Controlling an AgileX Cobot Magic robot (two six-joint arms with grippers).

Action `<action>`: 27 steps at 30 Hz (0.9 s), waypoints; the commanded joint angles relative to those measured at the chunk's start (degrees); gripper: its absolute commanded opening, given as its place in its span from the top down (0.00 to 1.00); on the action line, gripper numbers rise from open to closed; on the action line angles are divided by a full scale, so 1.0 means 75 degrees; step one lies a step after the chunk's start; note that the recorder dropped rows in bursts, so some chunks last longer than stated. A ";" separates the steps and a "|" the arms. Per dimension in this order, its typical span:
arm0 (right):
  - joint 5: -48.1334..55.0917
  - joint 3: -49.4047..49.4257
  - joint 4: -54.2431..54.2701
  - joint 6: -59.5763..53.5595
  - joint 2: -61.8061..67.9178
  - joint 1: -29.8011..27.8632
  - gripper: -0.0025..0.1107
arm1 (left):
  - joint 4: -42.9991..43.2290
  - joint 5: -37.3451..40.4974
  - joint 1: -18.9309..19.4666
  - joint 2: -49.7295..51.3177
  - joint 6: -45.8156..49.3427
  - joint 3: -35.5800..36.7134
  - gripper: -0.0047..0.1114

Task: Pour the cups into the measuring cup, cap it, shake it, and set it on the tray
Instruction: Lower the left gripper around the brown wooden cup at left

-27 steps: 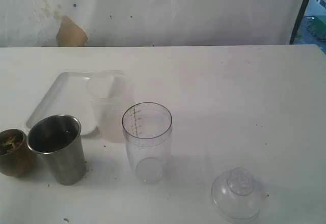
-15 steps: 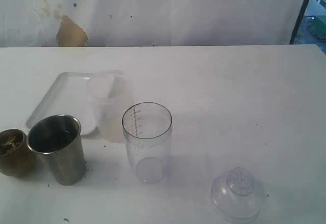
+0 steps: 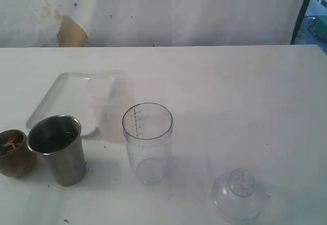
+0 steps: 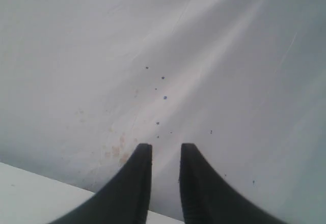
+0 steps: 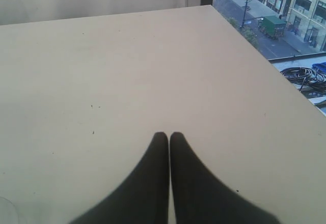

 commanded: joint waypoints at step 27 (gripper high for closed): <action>-0.0040 0.0013 -0.0021 0.0096 -0.0039 -0.0031 0.97 | 0.2025 -0.1257 -0.0003 0.3676 0.0276 0.0038 0.06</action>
